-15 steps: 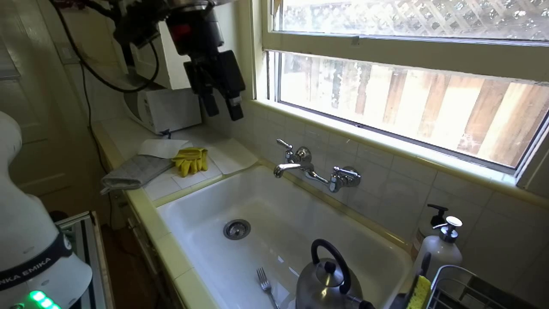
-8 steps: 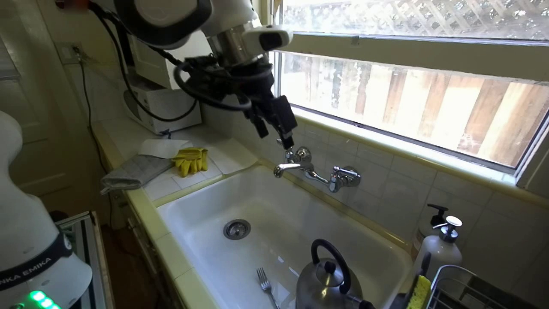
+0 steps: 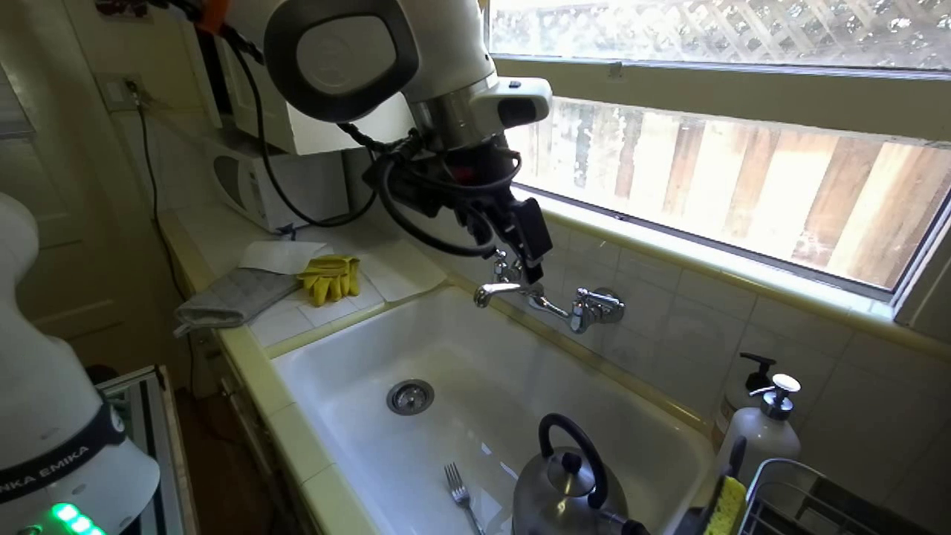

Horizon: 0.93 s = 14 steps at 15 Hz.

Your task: Push the right faucet handle forwards.

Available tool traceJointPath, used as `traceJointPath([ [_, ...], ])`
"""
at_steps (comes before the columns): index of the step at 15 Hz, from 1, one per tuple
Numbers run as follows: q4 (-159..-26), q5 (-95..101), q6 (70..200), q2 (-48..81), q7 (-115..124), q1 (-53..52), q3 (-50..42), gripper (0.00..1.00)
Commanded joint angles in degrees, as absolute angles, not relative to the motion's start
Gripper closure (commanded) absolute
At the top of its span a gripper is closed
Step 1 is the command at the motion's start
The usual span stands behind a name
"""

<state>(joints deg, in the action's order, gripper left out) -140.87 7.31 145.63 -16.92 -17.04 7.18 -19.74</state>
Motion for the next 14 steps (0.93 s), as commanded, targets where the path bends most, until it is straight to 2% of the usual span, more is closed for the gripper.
traceJointPath([
  [1, -140.83, 6.56, 145.51, -16.82, -17.49, 8.74, -18.15, 0.0],
  [8, -136.84, 8.05, 158.43, -7.58, -13.11, 10.86, -15.57, 0.0],
  [14, -127.66, 5.11, 160.65, 3.81, -13.81, 10.63, -14.53, 0.0],
])
